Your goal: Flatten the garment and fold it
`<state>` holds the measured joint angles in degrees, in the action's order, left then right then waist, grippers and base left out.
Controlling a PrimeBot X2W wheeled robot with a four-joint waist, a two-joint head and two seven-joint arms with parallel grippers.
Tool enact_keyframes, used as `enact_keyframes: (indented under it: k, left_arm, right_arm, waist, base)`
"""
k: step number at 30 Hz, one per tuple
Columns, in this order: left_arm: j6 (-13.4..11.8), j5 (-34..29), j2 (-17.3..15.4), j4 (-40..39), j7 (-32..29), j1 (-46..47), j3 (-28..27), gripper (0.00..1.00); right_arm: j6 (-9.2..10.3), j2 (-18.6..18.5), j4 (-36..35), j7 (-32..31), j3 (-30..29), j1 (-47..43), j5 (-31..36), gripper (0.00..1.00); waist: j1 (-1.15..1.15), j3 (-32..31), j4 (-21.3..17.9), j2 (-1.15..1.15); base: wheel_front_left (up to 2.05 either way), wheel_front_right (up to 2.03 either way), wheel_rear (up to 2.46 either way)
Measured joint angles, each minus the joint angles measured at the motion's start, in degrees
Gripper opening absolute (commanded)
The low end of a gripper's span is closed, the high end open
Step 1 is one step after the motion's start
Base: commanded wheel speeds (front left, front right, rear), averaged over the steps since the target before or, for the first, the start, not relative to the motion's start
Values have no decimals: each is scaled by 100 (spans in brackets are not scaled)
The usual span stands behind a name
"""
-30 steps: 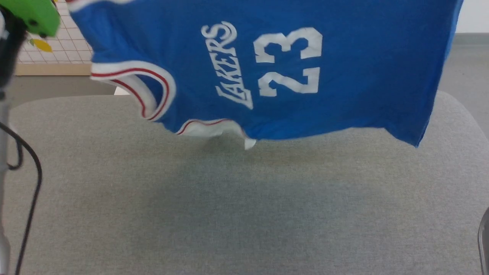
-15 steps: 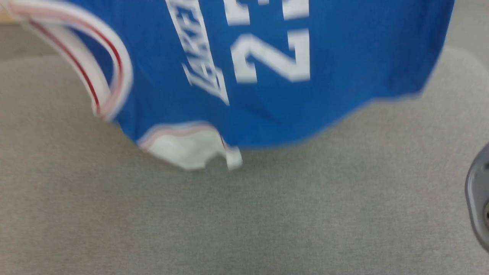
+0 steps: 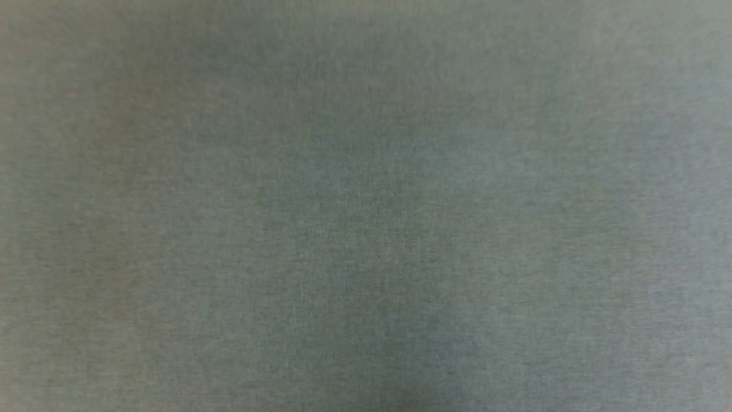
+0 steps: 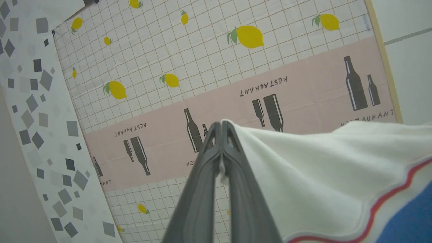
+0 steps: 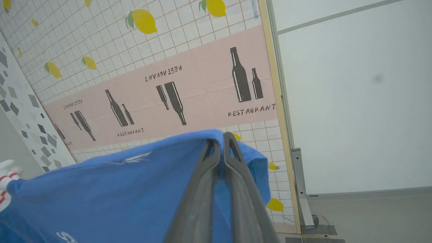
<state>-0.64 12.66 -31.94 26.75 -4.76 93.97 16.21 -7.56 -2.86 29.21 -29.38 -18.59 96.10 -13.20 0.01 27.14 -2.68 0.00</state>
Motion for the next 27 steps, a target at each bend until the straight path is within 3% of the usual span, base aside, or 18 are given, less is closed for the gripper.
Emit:
enact_keyframes:
  k: [6, 11, 19, 27]
  left_arm:
    - [63, 77, 93, 481, 471, -23, 23, 0]
    - [243, 303, 297, 862, 798, -419, 102, 0]
    - [497, 746, 459, 1110, 1083, -1523, 138, 0]
    - [431, 1434, 571, 495, 1104, -3875, -46, 0]
  right_arm:
    - [0, 4, 463, 167, 86, 23, 8, 0]
    - [0, 2, 511, 137, 167, -495, -26, 0]
    - [0, -26, 47, -34, 567, -1983, -789, 0]
    - [0, -344, -861, -66, 1005, -4351, -1688, 0]
  waist:
    - [0, 482, 53, 0]
    - [0, 650, 197, 0]
    - [0, 316, 333, 0]
    - [-2, -427, 397, 0]
  base:
    - [0, 0, 0]
    - [0, 0, 0]
    - [0, 0, 0]
    - [0, 0, 0]
